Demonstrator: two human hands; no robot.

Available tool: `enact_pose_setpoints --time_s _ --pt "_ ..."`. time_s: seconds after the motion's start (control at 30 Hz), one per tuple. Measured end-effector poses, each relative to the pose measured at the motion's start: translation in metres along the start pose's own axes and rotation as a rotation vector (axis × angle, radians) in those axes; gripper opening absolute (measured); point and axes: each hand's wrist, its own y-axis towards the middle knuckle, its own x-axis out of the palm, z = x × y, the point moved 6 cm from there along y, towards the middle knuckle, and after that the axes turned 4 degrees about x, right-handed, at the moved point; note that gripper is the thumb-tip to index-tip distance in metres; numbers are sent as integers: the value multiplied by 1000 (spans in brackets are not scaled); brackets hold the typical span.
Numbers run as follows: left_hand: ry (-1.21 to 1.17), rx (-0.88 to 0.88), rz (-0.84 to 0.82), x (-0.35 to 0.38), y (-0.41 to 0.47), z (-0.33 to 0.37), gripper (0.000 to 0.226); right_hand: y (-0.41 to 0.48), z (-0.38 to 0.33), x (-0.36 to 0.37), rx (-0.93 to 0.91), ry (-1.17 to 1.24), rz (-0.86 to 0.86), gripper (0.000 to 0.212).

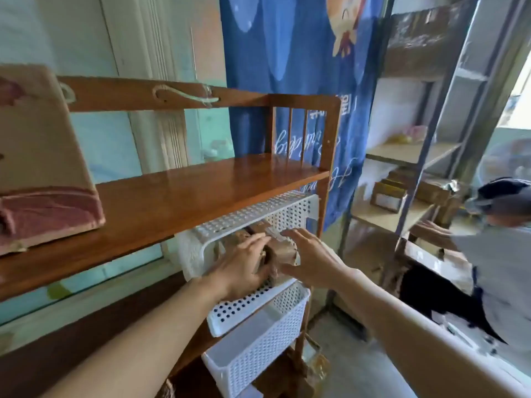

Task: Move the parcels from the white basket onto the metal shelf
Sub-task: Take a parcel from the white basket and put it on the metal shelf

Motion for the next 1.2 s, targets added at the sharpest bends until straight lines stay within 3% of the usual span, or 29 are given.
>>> enact_pose_setpoints --time_s 0.13,0.23,0.33,0.43,0.77,0.87,0.97,1.13,1.2 --pt "-28 -212 -159 25 31 -34 82 37 23 24 145 11 -13 74" --pt "-24 -282 -186 41 43 -53 81 59 37 47 236 61 -67 74" --pt "-20 -278 -193 45 43 -55 77 66 44 62 286 112 -74 63" --pt "-42 -263 -151 44 40 -50 75 63 52 58 306 165 48 40" --pt "-100 -154 49 21 20 7 76 -46 47 -55 239 111 290 51" --pt "-207 -89 97 9 -11 36 74 -102 29 -85 228 157 339 48" --pt "-366 -34 165 -4 -60 56 73 -159 -4 -95 219 256 311 59" --pt "-697 -131 319 -37 -180 51 26 -243 -94 -65 114 508 207 48" --pt "-859 -207 386 -50 -235 33 29 -263 -139 -42 79 557 166 47"
